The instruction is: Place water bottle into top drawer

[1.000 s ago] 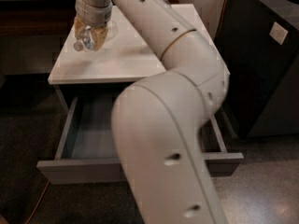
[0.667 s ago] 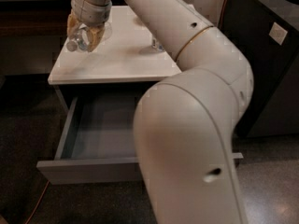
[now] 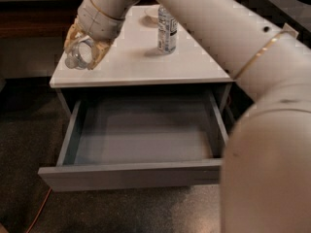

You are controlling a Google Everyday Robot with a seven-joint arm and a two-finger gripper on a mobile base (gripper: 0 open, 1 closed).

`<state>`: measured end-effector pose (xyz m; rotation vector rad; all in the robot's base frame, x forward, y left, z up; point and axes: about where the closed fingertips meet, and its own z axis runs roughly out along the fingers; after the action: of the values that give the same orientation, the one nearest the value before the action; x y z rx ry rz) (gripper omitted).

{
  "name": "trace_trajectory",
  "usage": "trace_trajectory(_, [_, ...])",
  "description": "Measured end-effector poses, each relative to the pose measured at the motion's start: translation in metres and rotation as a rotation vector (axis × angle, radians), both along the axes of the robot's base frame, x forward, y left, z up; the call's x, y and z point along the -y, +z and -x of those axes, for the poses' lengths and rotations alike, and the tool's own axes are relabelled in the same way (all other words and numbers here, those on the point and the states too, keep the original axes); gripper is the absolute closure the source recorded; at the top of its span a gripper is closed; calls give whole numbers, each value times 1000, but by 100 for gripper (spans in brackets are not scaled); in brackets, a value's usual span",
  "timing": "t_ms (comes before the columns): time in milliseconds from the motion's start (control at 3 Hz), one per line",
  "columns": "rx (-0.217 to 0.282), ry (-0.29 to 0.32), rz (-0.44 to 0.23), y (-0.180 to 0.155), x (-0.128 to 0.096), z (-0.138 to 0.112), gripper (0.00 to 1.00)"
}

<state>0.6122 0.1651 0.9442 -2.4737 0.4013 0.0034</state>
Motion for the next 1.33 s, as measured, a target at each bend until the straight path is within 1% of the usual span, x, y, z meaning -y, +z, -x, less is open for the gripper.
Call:
trace_trajectory(333, [-30, 67, 1, -13, 13, 35, 100])
trace_trajectory(667, [-58, 119, 56, -35, 29, 53, 100])
trace_trajectory(1000, [-53, 129, 54, -35, 29, 57, 100])
trace_trajectory(1333, [-17, 167, 108, -35, 38, 77, 100])
